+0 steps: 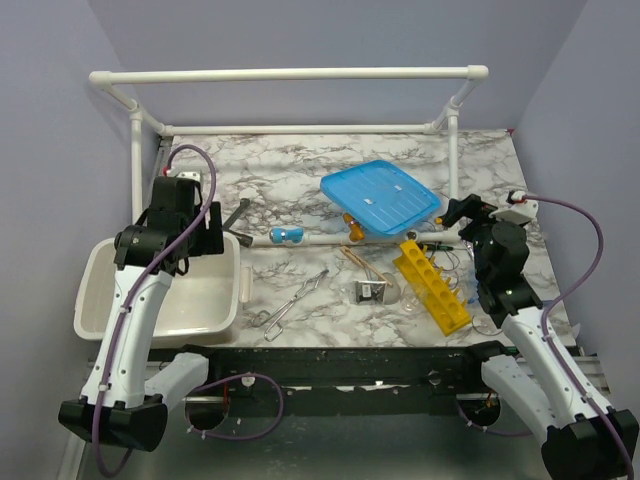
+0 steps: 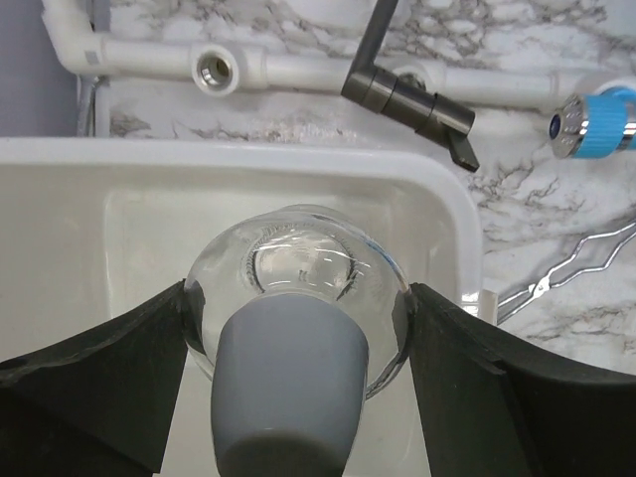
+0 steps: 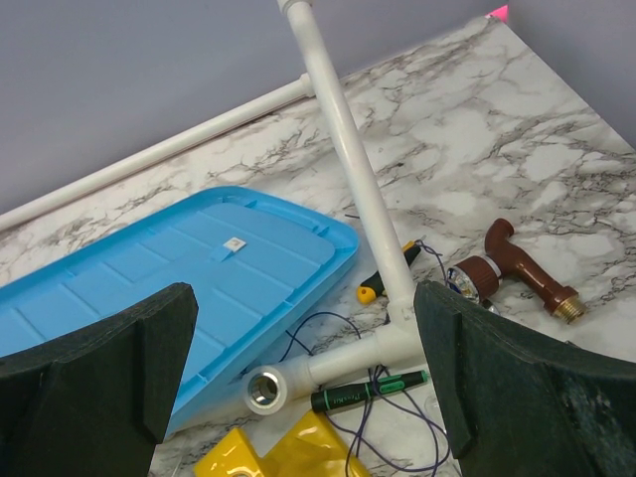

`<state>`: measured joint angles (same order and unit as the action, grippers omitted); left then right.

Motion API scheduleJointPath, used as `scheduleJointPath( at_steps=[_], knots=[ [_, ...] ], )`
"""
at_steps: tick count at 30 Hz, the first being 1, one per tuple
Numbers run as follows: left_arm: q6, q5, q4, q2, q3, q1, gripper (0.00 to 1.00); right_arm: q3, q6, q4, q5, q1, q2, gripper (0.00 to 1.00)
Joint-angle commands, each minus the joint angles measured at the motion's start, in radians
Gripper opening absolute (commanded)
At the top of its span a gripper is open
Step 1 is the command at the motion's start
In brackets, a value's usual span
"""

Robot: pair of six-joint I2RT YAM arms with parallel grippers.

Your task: Organize the chemistry lab equipment

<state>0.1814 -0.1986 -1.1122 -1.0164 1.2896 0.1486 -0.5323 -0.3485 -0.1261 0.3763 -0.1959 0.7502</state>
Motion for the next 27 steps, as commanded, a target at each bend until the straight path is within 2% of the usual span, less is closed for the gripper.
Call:
scheduleJointPath(
  at_steps=[1,4,10,27],
  knots=[
    [0.04,0.012,0.068,0.052,-0.142,-0.026,0.41,-0.031,-0.007,-0.011,-0.013,0.004,0.009,1.0],
    [0.043,0.063,0.089,0.057,-0.202,-0.09,0.41,-0.031,-0.008,-0.011,-0.022,0.004,0.007,1.0],
    [0.088,0.144,0.168,0.052,-0.311,-0.136,0.41,-0.029,-0.01,-0.007,-0.019,0.004,-0.004,1.0],
    [0.225,0.195,0.474,0.008,-0.46,-0.137,0.34,-0.024,-0.017,-0.002,-0.027,0.004,-0.024,1.0]
  ],
)
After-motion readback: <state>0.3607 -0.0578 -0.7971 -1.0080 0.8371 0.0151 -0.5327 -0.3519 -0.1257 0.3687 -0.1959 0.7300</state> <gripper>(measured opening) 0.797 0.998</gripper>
